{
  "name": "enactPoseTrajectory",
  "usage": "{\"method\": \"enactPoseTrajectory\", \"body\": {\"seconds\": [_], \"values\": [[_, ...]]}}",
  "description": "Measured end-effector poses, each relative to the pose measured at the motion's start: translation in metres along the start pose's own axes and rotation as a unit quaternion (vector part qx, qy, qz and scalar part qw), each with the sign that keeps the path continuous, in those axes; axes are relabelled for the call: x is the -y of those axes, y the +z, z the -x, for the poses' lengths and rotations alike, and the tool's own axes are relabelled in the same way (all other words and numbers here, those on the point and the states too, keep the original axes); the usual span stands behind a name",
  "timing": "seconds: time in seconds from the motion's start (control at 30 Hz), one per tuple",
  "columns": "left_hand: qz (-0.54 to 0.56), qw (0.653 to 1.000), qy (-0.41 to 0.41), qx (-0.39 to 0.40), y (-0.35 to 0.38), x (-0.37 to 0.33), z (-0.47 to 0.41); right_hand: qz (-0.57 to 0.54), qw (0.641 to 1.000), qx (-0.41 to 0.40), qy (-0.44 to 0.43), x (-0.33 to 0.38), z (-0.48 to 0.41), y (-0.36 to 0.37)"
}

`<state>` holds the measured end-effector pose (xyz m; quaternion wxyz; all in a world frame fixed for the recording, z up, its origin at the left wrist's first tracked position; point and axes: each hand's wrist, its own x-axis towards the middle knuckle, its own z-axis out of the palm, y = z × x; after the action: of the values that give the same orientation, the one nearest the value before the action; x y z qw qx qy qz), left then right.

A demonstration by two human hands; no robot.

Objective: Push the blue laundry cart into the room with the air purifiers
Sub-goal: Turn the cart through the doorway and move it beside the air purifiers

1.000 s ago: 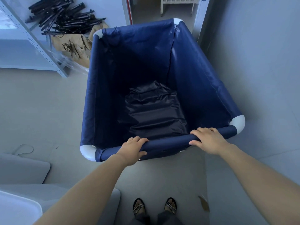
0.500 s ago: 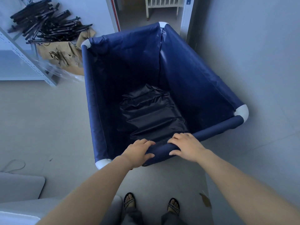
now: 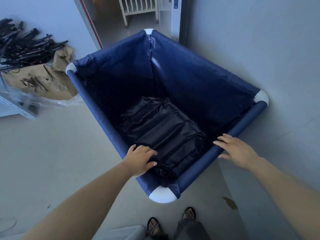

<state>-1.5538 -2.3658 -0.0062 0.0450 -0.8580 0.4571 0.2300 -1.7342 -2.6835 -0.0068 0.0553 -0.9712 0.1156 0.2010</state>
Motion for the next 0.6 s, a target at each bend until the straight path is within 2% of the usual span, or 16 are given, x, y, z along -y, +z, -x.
{"method": "enactPoseTrajectory", "body": {"seconds": [0.1,0.33,0.43,0.6], "values": [[-0.026,0.999,0.014,0.021,-0.005,0.013,-0.01,0.006,0.999,0.024,0.027,0.003,-0.002,-0.007],[-0.049,0.997,0.051,0.027,-0.033,0.007,-0.051,-0.039,0.997,0.065,-0.025,0.025,-0.015,-0.021],[-0.032,0.997,0.072,0.016,-0.053,-0.001,-0.071,-0.093,0.995,0.04,0.001,0.024,-0.015,-0.023],[-0.044,0.992,0.115,0.024,-0.077,-0.004,-0.097,-0.119,0.991,0.015,0.059,0.028,-0.013,-0.029]]}}
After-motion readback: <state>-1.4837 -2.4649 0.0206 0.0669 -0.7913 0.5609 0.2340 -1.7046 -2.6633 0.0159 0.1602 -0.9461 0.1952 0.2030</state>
